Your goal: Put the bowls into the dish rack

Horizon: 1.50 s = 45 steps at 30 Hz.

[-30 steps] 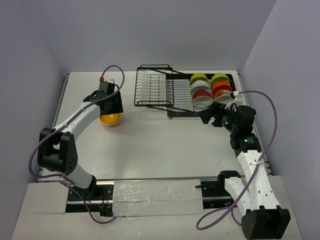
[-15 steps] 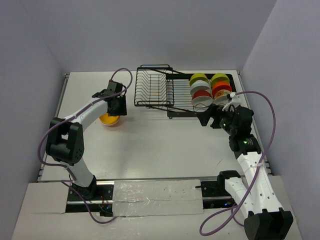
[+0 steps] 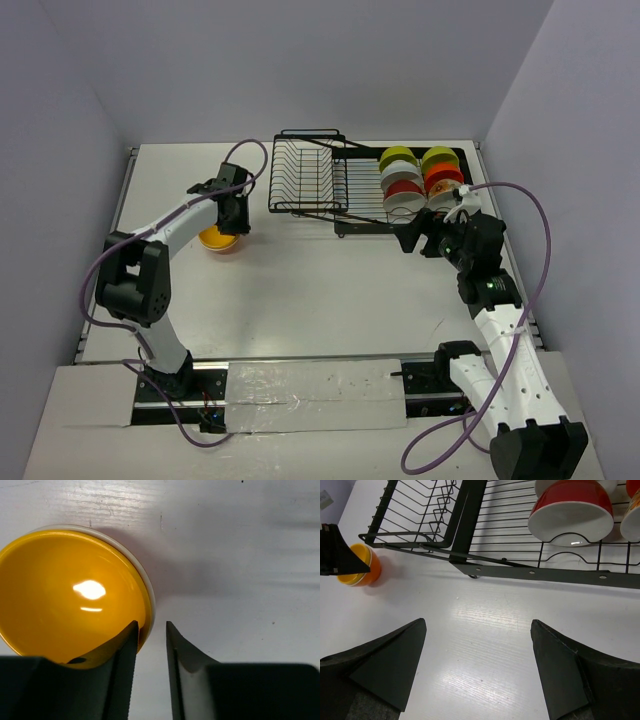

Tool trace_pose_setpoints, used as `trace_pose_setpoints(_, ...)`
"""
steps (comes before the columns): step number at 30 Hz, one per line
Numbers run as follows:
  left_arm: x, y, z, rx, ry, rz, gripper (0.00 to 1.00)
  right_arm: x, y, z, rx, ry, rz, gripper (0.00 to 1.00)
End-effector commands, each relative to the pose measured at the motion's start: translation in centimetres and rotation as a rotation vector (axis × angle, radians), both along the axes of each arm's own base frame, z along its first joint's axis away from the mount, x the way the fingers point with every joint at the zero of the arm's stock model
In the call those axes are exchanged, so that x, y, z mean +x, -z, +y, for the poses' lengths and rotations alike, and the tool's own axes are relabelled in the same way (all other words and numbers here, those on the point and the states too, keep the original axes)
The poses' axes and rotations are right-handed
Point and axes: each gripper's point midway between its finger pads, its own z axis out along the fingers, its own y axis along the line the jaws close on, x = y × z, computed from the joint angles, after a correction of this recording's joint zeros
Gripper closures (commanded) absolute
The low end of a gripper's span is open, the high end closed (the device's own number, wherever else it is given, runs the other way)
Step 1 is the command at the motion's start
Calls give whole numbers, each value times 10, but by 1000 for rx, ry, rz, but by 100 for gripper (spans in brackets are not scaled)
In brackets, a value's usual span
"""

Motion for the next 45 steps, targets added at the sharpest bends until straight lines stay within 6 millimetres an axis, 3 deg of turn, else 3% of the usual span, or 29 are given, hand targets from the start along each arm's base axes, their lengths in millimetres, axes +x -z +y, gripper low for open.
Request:
trace_pose_setpoints(1, 8, -9, -1, 11, 7, -26, 68, 0, -13, -2, -26, 8, -50, 7)
trace_pose_setpoints(12, 7, -13, -2, 8, 9, -23, 99, -4, -14, -7, -46, 29, -67, 7)
trace_pose_setpoints(26, 7, -63, -3, -26, 12, -93, 100, -4, -16, -4, -54, 17, -74, 7)
trace_pose_setpoints(31, 10, -115, 0, -34, -2, -179, 100, -4, -16, -5, -59, 20, -74, 7)
trace_pose_setpoints(35, 18, -177, -6, -93, 21, -317, 100, -5, -18, -6, -65, 28, -83, 7)
trace_pose_setpoints(39, 31, -255, -31, -245, 93, -508, 100, -6, -21, -5, -61, 20, -89, 7)
trace_pose_setpoints(42, 39, -301, -59, -400, 184, -655, 100, -7, -24, -5, -61, 18, -94, 7)
trace_pose_setpoints(45, 46, -333, -88, -559, 272, -745, 100, -8, -26, -5, -60, 16, -98, 7)
